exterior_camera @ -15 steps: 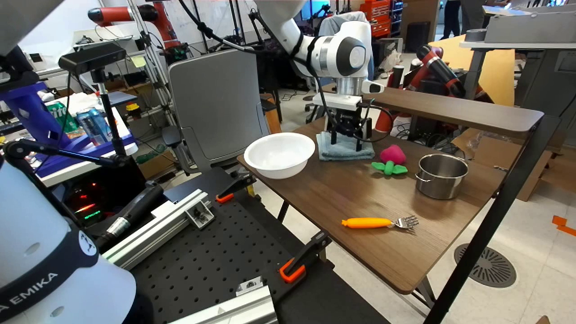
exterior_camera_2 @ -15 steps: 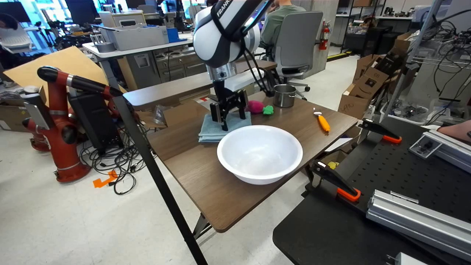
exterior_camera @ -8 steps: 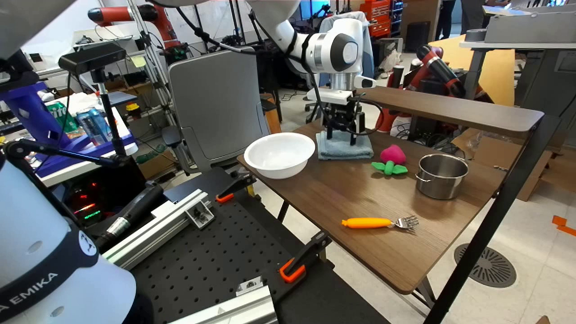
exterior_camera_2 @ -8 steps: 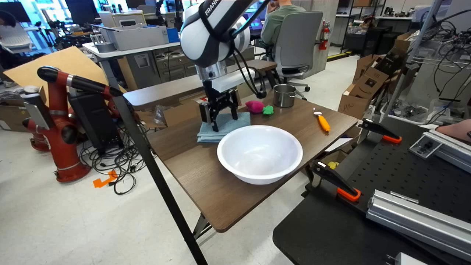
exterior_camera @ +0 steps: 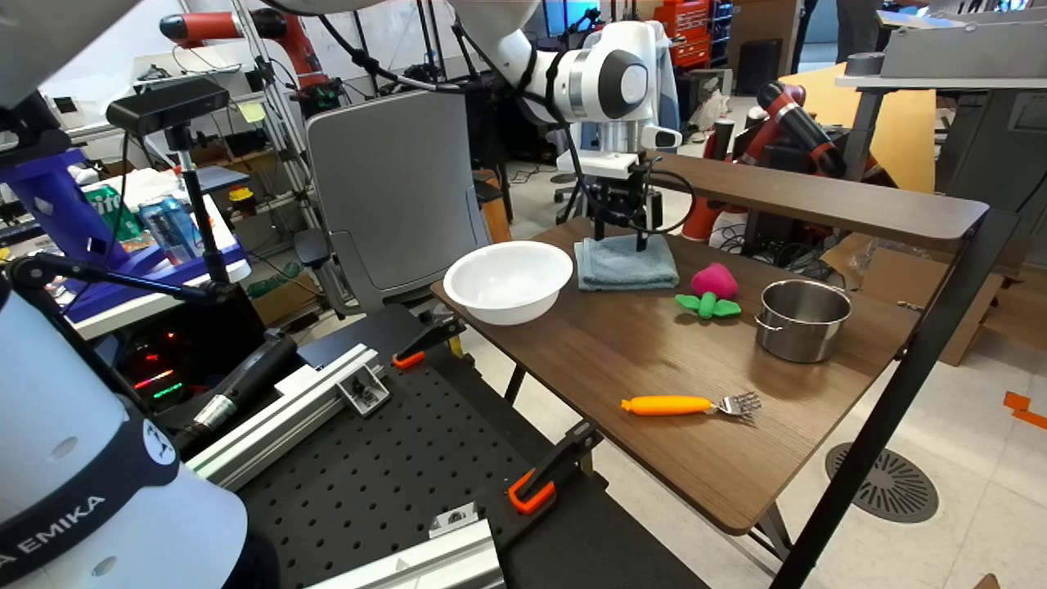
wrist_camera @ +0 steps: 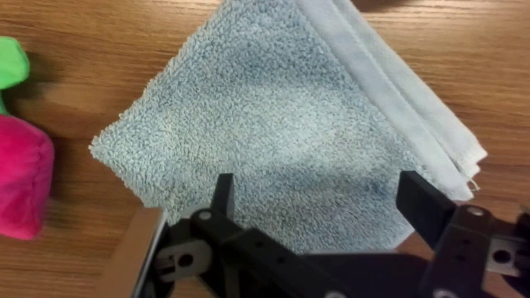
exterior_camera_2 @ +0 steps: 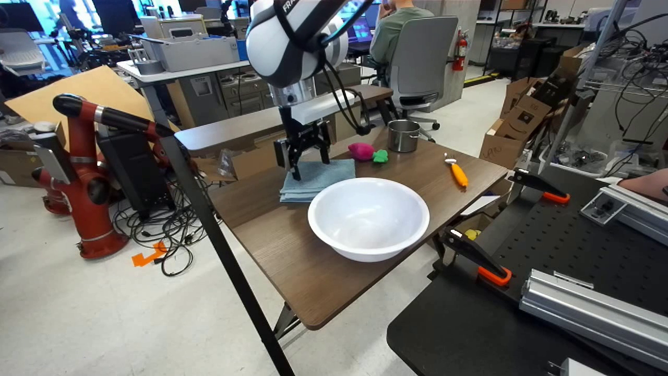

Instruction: Slide the cloth to the top left of the desk

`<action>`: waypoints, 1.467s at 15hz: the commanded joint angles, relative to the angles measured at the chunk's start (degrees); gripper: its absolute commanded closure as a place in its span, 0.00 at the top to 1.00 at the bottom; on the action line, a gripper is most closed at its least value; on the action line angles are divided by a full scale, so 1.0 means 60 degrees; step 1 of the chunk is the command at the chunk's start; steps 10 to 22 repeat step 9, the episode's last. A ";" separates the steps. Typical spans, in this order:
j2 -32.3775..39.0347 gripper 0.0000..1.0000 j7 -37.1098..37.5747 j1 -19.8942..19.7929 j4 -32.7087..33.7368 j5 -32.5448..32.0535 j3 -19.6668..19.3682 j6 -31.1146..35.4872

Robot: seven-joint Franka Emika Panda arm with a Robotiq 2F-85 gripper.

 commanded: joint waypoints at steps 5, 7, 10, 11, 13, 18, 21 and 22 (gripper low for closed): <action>-0.0970 1.00 -0.0044 0.0179 -0.0581 -0.0129 0.0118 -0.0234; -0.1268 1.00 -0.0062 0.0253 -0.1013 -0.0222 0.0132 -0.0395; -0.1307 1.00 -0.0079 0.0247 -0.1140 -0.0250 0.0122 -0.0394; -0.1307 1.00 -0.0079 0.0247 -0.1140 -0.0250 0.0122 -0.0394; -0.1307 1.00 -0.0079 0.0247 -0.1140 -0.0250 0.0122 -0.0394; -0.1307 1.00 -0.0079 0.0247 -0.1140 -0.0250 0.0122 -0.0394; -0.1307 1.00 -0.0079 0.0247 -0.1140 -0.0250 0.0122 -0.0394; -0.1307 1.00 -0.0079 0.0247 -0.1140 -0.0250 0.0122 -0.0394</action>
